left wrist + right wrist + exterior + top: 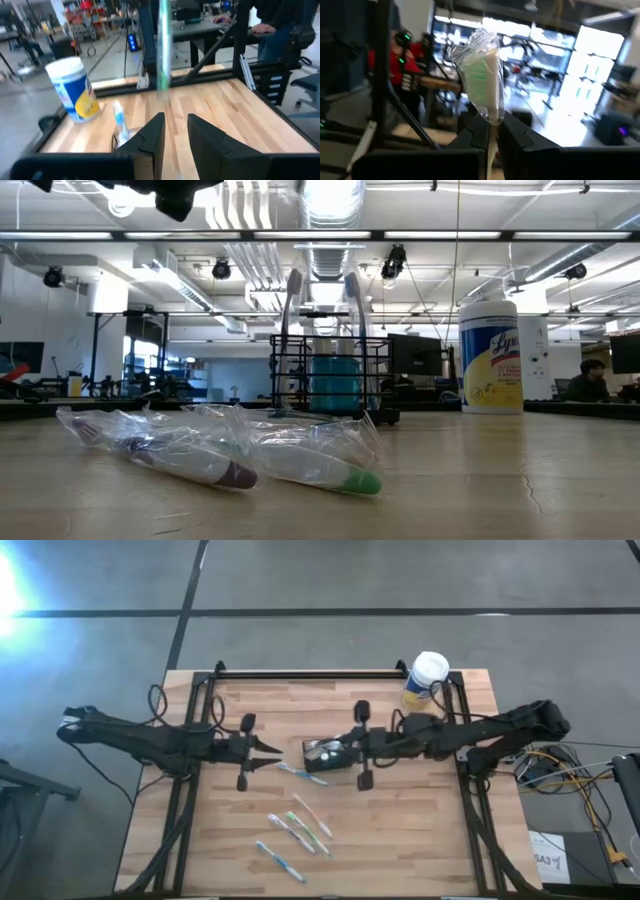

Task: Pick & Place toothbrushing station
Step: Put the bottom green toothbrush into the black wire organizer

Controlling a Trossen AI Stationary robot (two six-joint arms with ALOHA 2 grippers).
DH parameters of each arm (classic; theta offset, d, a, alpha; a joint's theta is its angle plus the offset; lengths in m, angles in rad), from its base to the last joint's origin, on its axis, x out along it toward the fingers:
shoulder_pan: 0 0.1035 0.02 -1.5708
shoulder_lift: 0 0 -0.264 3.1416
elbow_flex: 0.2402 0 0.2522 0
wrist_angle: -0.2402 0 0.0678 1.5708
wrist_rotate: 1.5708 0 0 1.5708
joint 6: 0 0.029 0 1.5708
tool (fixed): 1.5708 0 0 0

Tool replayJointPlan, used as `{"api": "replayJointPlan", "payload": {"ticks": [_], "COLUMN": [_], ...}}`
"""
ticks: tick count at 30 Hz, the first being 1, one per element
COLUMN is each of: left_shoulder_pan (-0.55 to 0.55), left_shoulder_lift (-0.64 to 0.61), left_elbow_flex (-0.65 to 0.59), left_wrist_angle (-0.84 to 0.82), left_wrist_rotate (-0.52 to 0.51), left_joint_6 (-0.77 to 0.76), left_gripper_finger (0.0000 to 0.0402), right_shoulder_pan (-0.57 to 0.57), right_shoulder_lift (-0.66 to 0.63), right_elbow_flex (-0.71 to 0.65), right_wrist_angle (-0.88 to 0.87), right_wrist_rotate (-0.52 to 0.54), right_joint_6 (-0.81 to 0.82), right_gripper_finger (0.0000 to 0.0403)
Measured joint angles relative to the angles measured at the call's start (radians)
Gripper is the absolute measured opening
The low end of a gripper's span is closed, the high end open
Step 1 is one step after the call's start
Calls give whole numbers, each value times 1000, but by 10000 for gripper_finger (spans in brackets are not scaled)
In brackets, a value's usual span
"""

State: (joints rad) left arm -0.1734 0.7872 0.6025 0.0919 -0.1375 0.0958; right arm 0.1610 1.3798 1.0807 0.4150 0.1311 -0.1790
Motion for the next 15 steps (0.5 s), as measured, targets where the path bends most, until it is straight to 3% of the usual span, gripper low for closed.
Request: {"api": "replayJointPlan", "payload": {"ticks": [7, 12, 15], "left_shoulder_pan": [0, -1, -1], "left_shoulder_lift": [-143, -202, -218], "left_elbow_flex": [-11, -89, -139], "left_wrist_angle": [-196, -194, -150], "left_wrist_rotate": [3, 4, 5], "left_joint_6": [-172, -204, -229], "left_gripper_finger": [71, 14, 9], "right_shoulder_pan": [7, 7, 7], "right_shoulder_lift": [-201, -265, -267], "right_elbow_flex": [-207, -350, -396], "right_wrist_angle": [-97, -28, 5], "right_wrist_rotate": [56, 157, 191], "right_joint_6": [105, 138, 139], "right_gripper_finger": [14, 14, 14]}}
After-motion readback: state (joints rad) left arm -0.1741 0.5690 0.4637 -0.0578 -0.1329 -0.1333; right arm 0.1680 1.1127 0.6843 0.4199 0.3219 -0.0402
